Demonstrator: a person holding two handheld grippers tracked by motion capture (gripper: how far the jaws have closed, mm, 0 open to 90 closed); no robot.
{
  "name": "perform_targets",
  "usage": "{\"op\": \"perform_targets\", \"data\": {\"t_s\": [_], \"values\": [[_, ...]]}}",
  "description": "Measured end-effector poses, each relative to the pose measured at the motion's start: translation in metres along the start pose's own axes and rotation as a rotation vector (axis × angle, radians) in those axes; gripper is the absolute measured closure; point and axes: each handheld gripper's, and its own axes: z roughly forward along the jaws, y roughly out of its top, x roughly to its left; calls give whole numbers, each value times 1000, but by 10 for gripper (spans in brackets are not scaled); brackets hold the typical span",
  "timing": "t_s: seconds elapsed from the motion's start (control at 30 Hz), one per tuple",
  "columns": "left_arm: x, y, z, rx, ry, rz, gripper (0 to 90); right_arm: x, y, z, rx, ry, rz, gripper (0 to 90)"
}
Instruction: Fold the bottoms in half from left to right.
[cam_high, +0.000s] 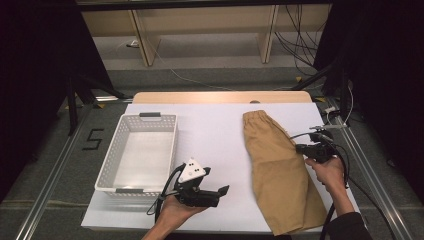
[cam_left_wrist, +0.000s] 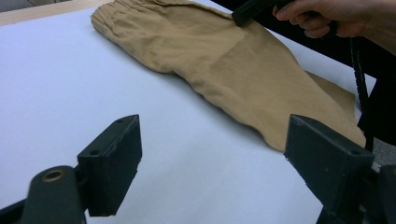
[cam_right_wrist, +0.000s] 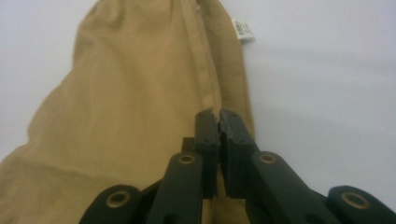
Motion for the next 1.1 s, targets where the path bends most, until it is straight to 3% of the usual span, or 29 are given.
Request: {"op": "perform_targets", "data": {"t_s": [0.23,0.33,0.57,0.7,0.9,1.1], "values": [[5,-9,-7,3,12,-17,190,-3,-4,11,57,-20,6,828],[6,-12,-11,0,20,-18,189,-5,-5,8,51,-19,16,713],[8,-19,-17,-2,24,-22,190,-4,-20,-13,15,34,22,405],[8,-23,-19,2,24,-22,190,1,-32,-20,32,63,2,310],[6,-27,-19,12,21,-21,190,5,-52,-31,40,103,-18,265],[5,-29,-22,-3,18,-16,189,7,-69,-36,58,108,-12,350]]}}
